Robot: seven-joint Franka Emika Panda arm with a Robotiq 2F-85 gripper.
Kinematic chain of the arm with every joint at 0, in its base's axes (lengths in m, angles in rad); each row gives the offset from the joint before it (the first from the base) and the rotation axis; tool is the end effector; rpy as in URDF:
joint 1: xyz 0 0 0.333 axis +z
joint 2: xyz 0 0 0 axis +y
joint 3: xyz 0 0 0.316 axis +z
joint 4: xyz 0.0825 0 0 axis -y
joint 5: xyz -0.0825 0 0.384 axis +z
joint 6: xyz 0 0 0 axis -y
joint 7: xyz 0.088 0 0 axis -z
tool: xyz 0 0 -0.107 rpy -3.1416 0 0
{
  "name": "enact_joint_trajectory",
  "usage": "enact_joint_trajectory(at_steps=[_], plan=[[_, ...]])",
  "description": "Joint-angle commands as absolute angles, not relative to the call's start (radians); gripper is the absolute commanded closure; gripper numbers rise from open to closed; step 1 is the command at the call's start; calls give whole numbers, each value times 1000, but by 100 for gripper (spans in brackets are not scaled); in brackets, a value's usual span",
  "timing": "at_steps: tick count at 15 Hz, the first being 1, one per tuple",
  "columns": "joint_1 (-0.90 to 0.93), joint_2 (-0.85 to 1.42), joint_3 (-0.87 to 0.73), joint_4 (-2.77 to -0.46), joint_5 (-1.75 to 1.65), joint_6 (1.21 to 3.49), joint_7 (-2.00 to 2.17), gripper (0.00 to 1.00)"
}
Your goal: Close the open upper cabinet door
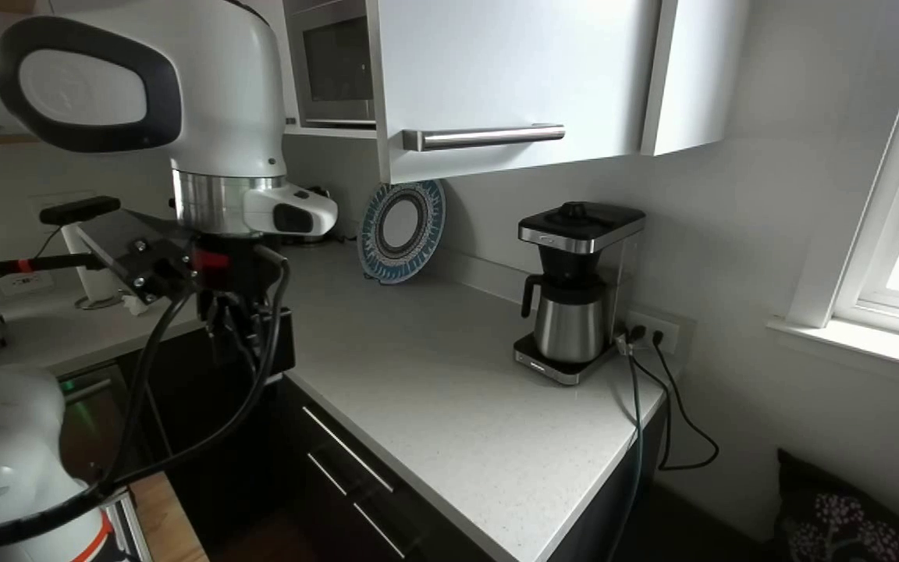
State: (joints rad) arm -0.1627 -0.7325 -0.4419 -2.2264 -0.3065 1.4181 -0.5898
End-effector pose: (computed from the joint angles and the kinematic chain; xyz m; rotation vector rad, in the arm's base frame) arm 0.2259 -0.2538 0.5895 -3.0816 -0.1228 0.1801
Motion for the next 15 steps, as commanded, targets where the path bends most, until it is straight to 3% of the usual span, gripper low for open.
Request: enact_joint_trajectory(at_steps=[1, 15], plan=[[-157, -731, -442, -2224, -308, 1415, -587, 0], [-150, -576, -656, -1918, -149, 1391, -611, 0]])
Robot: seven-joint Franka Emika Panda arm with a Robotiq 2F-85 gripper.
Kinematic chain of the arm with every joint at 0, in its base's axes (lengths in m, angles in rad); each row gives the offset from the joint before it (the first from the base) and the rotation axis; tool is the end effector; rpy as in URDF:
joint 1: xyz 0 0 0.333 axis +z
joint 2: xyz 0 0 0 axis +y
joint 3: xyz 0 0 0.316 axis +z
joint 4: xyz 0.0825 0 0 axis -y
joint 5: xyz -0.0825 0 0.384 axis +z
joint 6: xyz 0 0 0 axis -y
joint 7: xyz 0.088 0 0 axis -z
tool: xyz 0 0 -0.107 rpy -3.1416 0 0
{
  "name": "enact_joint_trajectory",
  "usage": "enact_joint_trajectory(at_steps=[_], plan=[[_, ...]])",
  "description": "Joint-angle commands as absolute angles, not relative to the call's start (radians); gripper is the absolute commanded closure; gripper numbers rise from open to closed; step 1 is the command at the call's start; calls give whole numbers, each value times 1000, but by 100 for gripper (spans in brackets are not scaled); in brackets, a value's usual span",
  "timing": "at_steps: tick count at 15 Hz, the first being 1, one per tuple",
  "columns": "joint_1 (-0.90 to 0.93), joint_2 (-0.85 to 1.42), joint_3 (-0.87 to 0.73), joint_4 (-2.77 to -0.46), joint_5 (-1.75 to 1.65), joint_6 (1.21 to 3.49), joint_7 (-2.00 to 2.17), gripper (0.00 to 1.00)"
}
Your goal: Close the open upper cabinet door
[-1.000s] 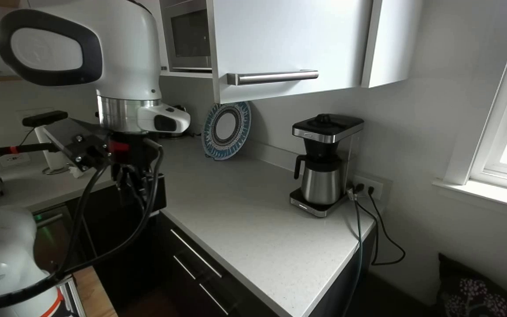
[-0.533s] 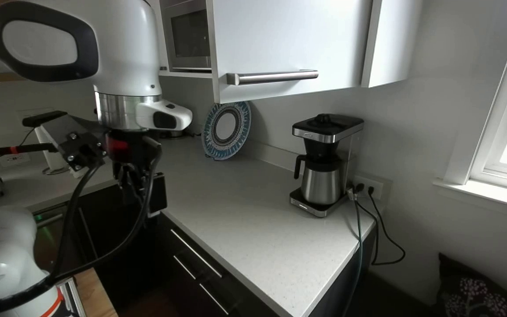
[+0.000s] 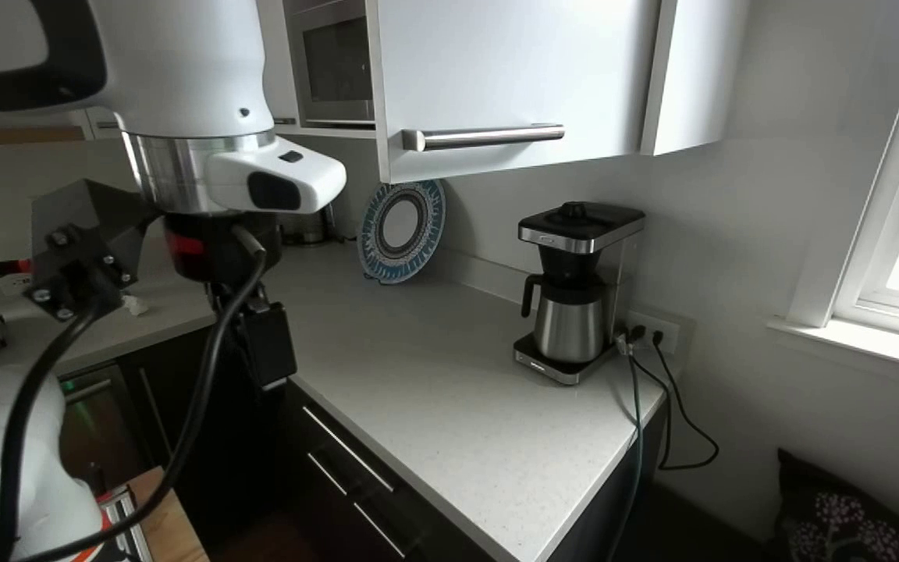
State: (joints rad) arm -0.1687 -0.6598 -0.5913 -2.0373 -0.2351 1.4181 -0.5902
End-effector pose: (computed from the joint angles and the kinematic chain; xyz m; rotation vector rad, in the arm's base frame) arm 0.1967 -0.3247 0.6291 -3.0148 0.1327 -0.0390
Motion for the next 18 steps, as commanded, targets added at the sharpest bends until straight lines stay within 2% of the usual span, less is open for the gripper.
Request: enact_joint_trajectory(at_steps=[1, 10, 18], plan=[[-147, -562, -672, -1893, -121, 1393, -612, 0], [-137, -362, -814, -1638, 69, 1363, -647, 0], [-141, -220, -969, -1507, 256, 1333, -690, 0]])
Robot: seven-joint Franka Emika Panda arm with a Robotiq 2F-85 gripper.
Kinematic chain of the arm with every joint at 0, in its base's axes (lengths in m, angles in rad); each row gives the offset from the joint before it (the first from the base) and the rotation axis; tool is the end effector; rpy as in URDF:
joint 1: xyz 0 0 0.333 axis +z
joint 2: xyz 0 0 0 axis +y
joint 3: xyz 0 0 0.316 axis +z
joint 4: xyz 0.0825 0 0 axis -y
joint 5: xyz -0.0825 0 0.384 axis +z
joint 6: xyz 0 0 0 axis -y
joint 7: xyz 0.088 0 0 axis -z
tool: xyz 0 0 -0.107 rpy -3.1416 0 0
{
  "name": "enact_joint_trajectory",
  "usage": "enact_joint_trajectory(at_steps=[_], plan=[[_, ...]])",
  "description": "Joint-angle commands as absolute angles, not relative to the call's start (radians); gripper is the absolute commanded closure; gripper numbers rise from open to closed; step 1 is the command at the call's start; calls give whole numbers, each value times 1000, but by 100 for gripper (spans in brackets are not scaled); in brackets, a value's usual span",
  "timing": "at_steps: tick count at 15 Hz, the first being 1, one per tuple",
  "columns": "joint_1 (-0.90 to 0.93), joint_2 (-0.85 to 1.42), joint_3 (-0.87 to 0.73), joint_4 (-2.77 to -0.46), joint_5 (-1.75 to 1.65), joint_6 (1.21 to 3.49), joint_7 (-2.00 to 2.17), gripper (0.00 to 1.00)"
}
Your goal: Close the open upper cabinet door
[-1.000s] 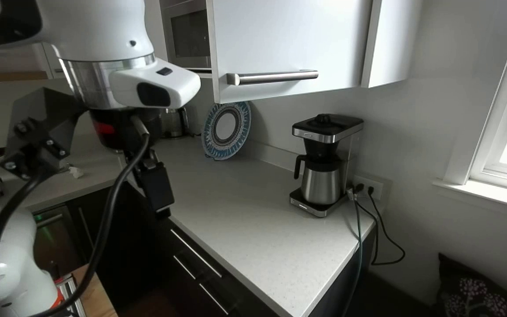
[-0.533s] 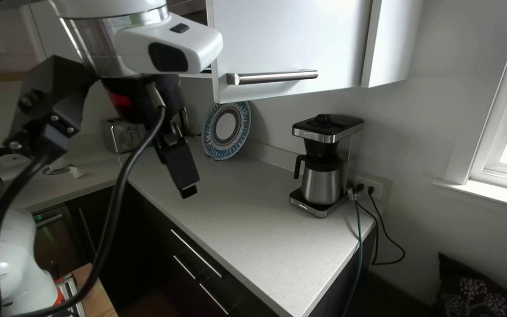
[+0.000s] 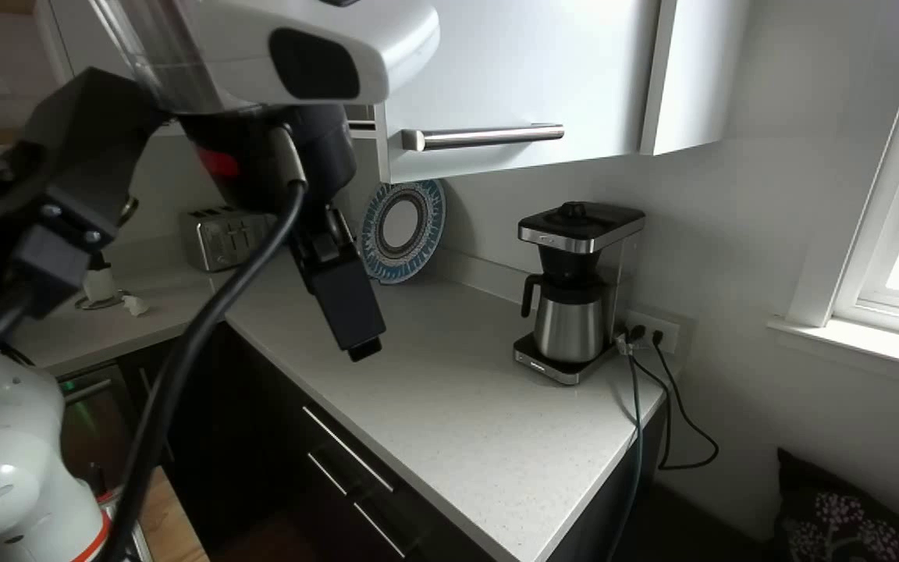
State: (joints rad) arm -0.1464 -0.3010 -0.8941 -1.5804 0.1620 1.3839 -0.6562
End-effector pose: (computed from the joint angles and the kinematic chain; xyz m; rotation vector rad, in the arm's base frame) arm 0.1904 -0.4355 0.6984 -2.8093 0.4694 -0.4195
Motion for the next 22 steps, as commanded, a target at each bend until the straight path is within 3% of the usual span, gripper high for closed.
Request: enact_joint_trajectory(at_steps=[1, 13, 14, 15, 22], plan=[[-139, -201, -994, -1495, 295, 1319, -694, 0], [-158, -4, -1161, -1380, 740, 1142, -658, 0], [-163, 10, -1169, -1370, 769, 1133, -656, 25], [-168, 22, -1178, -1363, 797, 1122, -656, 27], [-237, 101, -1203, -1318, 977, 1051, -640, 80]])
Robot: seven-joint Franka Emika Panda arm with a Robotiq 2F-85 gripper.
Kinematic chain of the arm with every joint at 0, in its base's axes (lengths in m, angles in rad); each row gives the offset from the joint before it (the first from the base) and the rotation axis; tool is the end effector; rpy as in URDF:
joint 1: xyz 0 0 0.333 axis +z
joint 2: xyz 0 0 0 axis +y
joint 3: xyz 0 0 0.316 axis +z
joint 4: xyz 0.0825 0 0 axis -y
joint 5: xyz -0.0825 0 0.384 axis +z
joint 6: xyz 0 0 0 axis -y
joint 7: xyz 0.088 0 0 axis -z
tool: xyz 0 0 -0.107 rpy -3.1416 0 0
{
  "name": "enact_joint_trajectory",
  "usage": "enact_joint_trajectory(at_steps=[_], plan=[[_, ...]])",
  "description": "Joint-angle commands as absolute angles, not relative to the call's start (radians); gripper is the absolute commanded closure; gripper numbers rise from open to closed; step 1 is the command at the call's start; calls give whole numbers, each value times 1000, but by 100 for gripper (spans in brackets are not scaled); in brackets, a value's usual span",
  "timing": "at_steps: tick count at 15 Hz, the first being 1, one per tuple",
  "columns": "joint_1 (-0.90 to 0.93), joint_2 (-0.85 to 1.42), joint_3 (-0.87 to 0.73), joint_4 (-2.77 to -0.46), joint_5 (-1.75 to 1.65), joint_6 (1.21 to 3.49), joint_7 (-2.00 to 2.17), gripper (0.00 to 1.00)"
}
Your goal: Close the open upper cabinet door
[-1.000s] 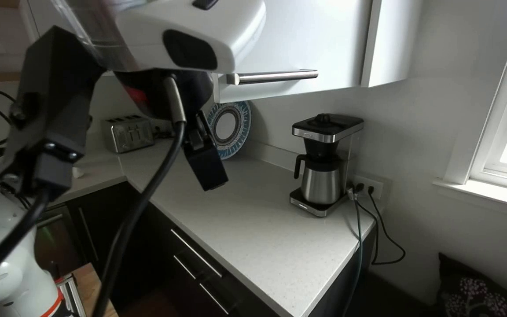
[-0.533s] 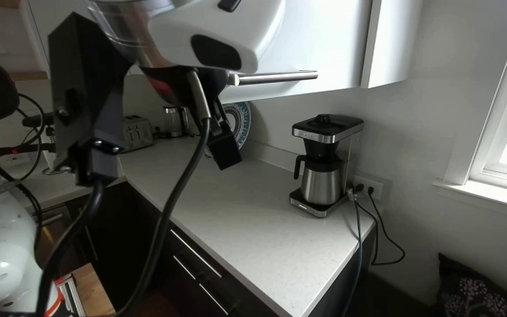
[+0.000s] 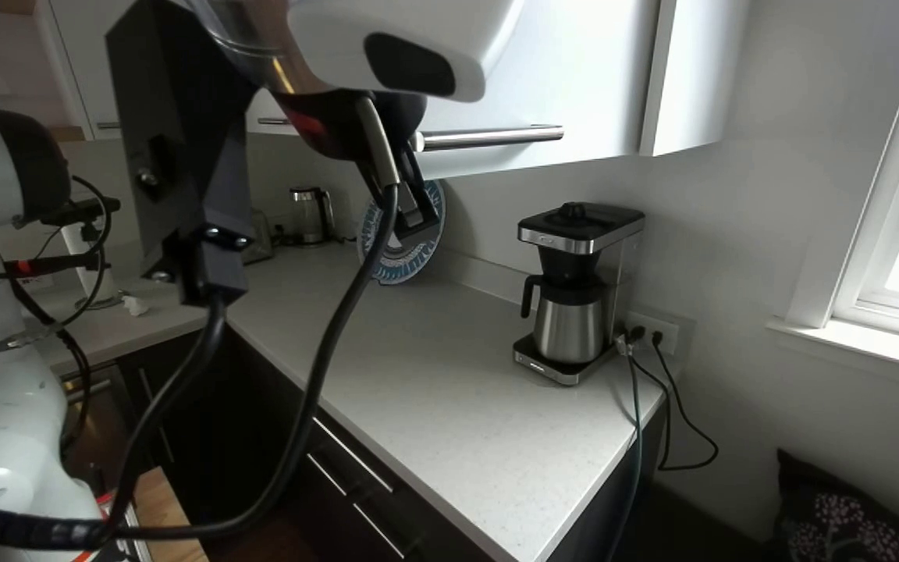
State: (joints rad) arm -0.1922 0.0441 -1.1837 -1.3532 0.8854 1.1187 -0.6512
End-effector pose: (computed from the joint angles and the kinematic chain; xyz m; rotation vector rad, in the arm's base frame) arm 0.2143 -0.4636 0.7234 -2.3685 0.5147 -0.7086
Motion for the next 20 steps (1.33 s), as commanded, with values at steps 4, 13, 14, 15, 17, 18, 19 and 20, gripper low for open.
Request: enact_joint_trajectory(at_steps=[4, 13, 14, 15, 17, 18, 19, 20], plan=[[-310, 143, -1197, -1307, 1129, 958, -611, 100], [-464, 184, -1080, -1286, 1300, 902, -509, 100], [-470, 185, -1065, -1280, 1294, 906, -500, 100], [-488, 187, -1043, -1275, 1293, 911, -492, 100], [-518, 186, -1006, -1269, 1297, 927, -474, 100], [-528, 183, -989, -1269, 1298, 933, -464, 100], [-534, 177, -974, -1272, 1295, 941, -452, 100], [-541, 174, -959, -1272, 1300, 939, -443, 100]])
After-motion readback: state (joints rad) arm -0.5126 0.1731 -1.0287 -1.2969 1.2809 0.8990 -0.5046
